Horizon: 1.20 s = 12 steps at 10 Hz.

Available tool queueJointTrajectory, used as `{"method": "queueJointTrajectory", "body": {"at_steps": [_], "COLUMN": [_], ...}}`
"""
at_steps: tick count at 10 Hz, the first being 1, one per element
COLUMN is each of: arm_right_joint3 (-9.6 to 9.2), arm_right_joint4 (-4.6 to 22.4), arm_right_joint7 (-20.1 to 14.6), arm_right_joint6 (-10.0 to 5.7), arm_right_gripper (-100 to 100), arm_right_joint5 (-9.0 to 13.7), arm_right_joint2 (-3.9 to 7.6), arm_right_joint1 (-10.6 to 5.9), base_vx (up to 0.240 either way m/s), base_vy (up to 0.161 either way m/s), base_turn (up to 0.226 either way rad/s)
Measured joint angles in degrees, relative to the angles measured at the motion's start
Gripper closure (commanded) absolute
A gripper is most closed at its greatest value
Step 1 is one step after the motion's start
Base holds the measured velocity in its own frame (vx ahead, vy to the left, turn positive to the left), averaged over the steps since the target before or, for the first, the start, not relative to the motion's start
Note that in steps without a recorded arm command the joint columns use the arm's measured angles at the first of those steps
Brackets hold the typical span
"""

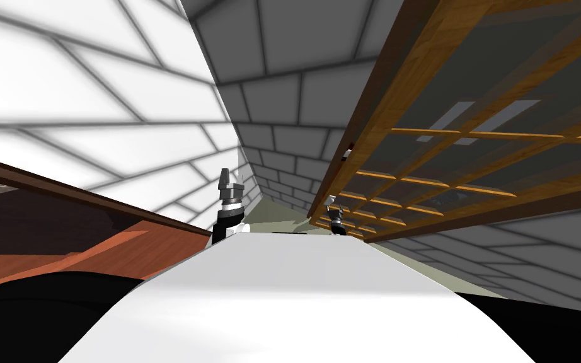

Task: Pull the door open

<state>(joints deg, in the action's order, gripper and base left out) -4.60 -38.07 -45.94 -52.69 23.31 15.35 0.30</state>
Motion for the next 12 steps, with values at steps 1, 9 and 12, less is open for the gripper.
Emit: {"method": "queueJointTrajectory", "body": {"at_steps": [1, 9, 12], "arm_right_joint3": [-0.13, -1.74, -2.36], "arm_right_joint4": [0.04, -1.29, -1.51], "arm_right_joint7": [-1.12, -12.51, -17.00], "arm_right_joint6": [0.03, 1.39, 1.75], "arm_right_gripper": [-100, -100, -100], "arm_right_joint5": [0.37, 5.49, 7.36], "arm_right_joint2": [-0.10, -1.42, -1.97], "arm_right_joint1": [-0.11, -0.73, -1.08], "base_vx": [-0.047, -0.061, -0.075], "base_vy": [-0.013, -0.015, -0.015], "base_turn": [0.043, 0.041, 0.037]}}
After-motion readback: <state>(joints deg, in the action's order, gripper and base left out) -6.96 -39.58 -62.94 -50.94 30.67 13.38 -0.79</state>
